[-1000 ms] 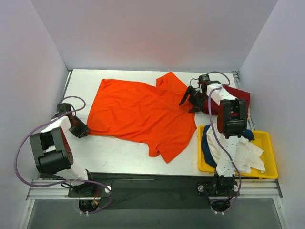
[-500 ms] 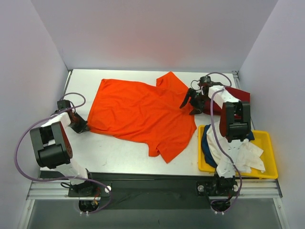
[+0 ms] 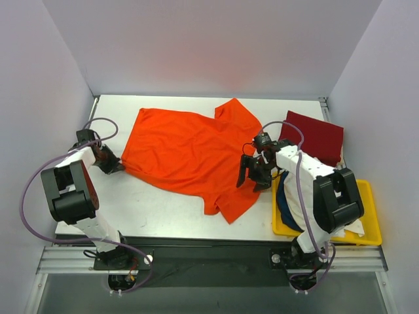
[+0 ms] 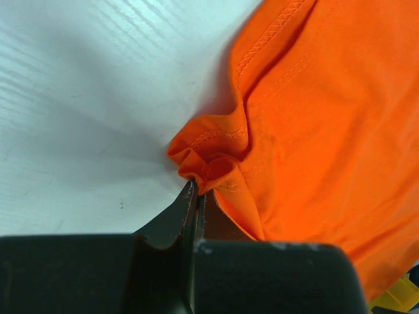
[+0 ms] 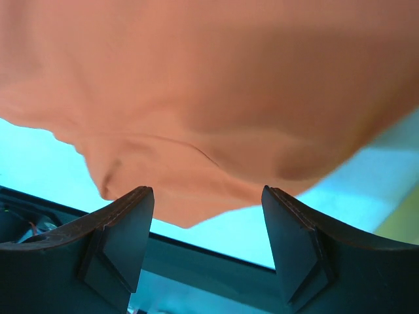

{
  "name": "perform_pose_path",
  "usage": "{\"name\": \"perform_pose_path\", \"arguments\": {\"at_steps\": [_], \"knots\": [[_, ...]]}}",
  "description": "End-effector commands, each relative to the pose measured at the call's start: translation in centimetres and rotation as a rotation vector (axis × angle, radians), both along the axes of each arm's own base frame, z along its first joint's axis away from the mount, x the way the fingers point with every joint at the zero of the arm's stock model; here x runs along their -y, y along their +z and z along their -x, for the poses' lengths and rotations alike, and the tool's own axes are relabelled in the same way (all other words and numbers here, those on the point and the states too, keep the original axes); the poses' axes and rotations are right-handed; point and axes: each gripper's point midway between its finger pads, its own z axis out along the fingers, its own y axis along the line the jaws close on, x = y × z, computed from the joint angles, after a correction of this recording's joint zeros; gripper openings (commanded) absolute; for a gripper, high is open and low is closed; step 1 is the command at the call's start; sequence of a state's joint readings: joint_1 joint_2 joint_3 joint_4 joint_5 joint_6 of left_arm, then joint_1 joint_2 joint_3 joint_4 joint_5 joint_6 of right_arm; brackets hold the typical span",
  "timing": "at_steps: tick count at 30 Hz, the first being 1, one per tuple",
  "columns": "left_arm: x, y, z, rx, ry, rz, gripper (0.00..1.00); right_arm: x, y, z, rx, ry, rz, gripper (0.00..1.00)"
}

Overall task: Fold and stack the t-shirts
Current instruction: Flatten out the tshirt

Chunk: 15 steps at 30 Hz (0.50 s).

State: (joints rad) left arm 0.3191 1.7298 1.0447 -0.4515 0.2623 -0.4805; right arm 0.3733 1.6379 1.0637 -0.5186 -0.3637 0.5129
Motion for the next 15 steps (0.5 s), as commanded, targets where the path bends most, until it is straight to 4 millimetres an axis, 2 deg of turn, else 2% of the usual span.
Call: {"name": "perform_pose_path", "arguments": {"at_steps": [1, 4, 6, 9, 11, 12, 14, 15], "knots": [[-0.5, 1.7, -2.3, 0.095, -0.052, 0.001, 0.0, 2.3, -0.8, 3.2, -0.067, -0.076, 0.093, 0.68], [-0.3, 1.8, -2.4, 0.102, -0.068, 0.014, 0.0, 2.7, -1.9, 4.9, -0.09, -0.073, 0.138, 0.68], [-0.2, 1.8, -2.4, 0.107, -0.074, 0.025, 0.0, 2.7, -2.4, 5.3, -0.1, -0.075, 0.166, 0.68], [0.2, 1.9, -2.7, 0.121, -0.066, 0.049, 0.0, 2.6, -3.1, 5.3, -0.104, -0.06, 0.201, 0.66], [0.4, 1.8, -2.7, 0.13, -0.067, 0.062, 0.0, 2.3, -3.4, 4.7, -0.102, -0.053, 0.204, 0.62], [0.4, 1.7, -2.7, 0.128, -0.065, 0.067, 0.0, 2.2, -3.9, 4.6, -0.118, -0.038, 0.21, 0.48], [0.4, 2.1, -2.8, 0.136, -0.065, 0.067, 0.0, 1.8, -3.9, 4.1, -0.122, -0.029, 0.204, 0.32], [0.3, 2.3, -2.8, 0.141, -0.064, 0.063, 0.0, 1.5, -3.6, 3.5, -0.111, -0.024, 0.195, 0.16]]}}
